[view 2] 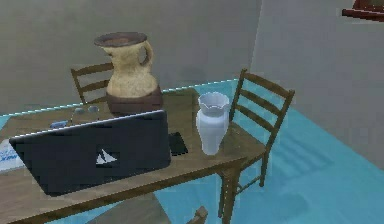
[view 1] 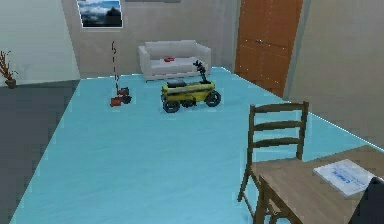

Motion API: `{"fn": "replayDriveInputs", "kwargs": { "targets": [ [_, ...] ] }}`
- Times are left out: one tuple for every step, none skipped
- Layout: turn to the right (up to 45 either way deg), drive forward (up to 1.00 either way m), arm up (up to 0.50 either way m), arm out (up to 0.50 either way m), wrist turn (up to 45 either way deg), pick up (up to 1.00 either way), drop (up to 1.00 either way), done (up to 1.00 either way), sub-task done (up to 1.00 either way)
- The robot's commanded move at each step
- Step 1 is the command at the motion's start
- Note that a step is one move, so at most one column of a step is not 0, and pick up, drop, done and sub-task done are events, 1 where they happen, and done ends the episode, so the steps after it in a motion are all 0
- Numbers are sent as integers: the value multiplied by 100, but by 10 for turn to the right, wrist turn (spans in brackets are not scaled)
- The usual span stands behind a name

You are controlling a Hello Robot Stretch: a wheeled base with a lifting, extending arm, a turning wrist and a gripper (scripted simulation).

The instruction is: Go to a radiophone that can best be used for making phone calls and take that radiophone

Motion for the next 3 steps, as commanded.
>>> {"fn": "replayDriveInputs", "kwargs": {
  "targets": [
    [0, 0, 32, 0, 0, 0, 0, 0, 0],
    [0, 0, 0, 38, 0, 0, 0, 0, 0],
    [0, 0, 0, 0, 450, 0, 0, 0, 0]
  ]
}}
